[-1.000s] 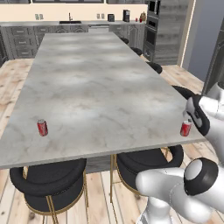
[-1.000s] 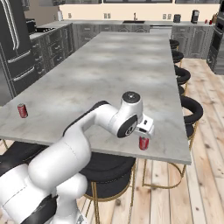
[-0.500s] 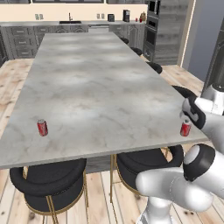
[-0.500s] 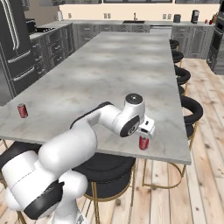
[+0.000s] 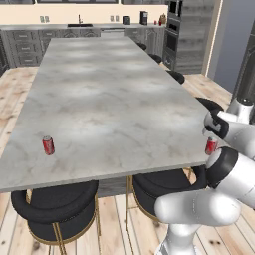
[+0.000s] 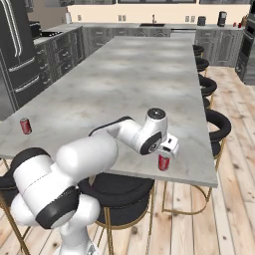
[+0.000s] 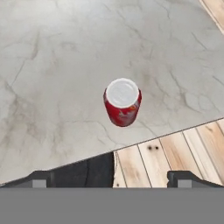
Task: Four empty soda cans are scattered around the kitchen. Gather all the cans and cluster them next to the stove for recycling.
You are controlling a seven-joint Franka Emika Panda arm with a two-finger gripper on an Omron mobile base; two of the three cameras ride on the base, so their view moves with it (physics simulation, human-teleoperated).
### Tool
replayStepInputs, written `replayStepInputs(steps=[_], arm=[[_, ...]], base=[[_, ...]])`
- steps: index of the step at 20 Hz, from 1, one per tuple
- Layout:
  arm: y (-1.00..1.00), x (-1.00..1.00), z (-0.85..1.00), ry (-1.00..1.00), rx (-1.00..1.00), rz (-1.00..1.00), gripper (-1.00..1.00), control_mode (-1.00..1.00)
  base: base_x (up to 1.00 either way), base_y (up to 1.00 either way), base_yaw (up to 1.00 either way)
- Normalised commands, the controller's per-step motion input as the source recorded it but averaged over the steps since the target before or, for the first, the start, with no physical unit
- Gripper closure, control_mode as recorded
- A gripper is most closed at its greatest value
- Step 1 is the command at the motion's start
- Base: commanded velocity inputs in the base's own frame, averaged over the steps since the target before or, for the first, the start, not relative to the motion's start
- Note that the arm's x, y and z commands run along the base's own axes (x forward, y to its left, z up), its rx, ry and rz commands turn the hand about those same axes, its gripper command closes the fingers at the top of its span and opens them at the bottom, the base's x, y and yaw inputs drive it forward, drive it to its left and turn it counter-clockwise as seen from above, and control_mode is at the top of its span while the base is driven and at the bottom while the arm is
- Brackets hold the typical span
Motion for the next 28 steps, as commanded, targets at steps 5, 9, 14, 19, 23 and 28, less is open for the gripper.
replayStepInputs(steps=[5, 9, 14, 19, 23, 28], arm=[[-0.13, 0.13, -0.13, 0.01, 0.01, 0.00, -1.00, -1.00], [-0.09, 0.13, -0.11, 0.01, 0.01, 0.00, -1.00, -1.00], [-0.05, 0.18, -0.13, 0.02, 0.02, 0.00, -1.00, -1.00], [-0.04, 0.23, -0.14, 0.03, 0.01, 0.00, -1.00, -1.00], [-0.08, 0.24, -0.15, 0.02, 0.01, 0.00, -1.00, -1.00], [-0.13, 0.19, -0.11, 0.00, 0.01, 0.00, -1.00, -1.00]], base=[[0.00, 0.00, 0.00], [0.00, 0.00, 0.00], [0.00, 0.00, 0.00], [0.00, 0.00, 0.00], [0.00, 0.00, 0.00], [0.00, 0.00, 0.00]])
